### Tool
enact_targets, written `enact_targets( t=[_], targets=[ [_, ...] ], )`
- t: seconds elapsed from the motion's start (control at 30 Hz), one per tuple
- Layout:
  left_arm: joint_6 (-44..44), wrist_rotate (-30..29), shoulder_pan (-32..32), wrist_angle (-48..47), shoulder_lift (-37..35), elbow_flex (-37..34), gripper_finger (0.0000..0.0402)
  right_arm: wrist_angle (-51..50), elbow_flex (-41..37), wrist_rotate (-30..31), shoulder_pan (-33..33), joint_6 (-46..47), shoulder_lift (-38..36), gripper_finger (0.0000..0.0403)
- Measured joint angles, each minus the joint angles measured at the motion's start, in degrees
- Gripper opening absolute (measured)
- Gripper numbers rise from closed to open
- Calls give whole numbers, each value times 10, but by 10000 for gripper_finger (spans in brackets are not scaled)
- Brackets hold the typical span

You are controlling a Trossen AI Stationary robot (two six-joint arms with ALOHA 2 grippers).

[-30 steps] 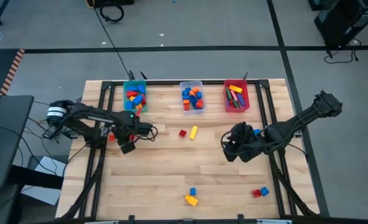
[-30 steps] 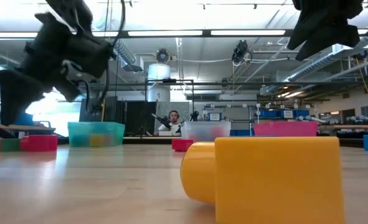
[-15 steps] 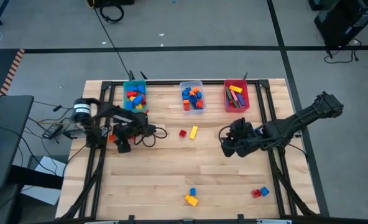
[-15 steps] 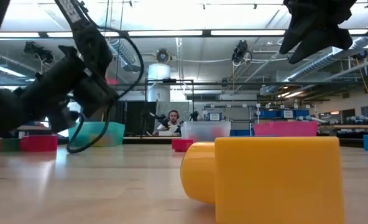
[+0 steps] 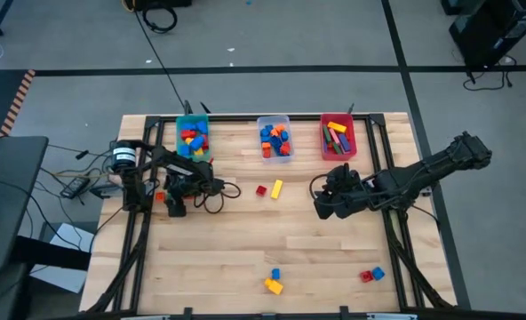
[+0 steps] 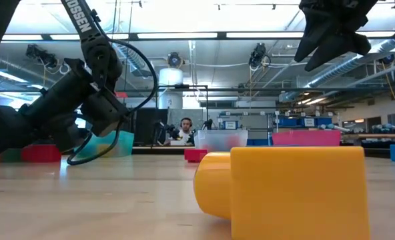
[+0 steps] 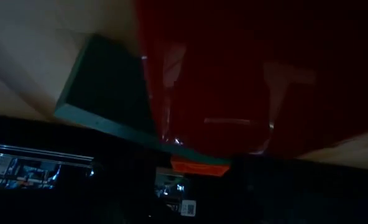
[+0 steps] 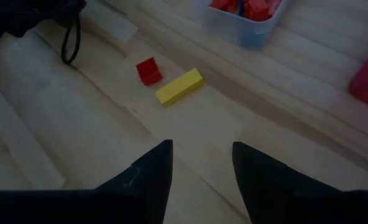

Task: Sort blocks by size
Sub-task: Put the orange 4 stud game piece into the transparent bin

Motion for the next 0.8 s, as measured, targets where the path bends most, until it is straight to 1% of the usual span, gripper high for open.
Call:
enact_targets(
  t=[0.17, 0.37, 0.47, 0.63, 0.8],
  targets=[
    [-17, 1, 0, 4, 0, -10, 244, 0, 0, -1, -10, -11, 0, 181],
    [-58, 19, 0, 14, 0, -71, 243, 1, 0, -5, -16, -17, 0, 181],
    [-59, 21, 0, 9, 0, -62, 243, 5, 0, -5, -19, -28, 0, 181],
    [-58, 11, 0, 31, 0, -57, 242, 11, 0, -7, -24, -30, 0, 181],
    [-58, 12, 0, 38, -1, -67, 223, 19, 0, -15, -24, -32, 0, 181]
  ],
)
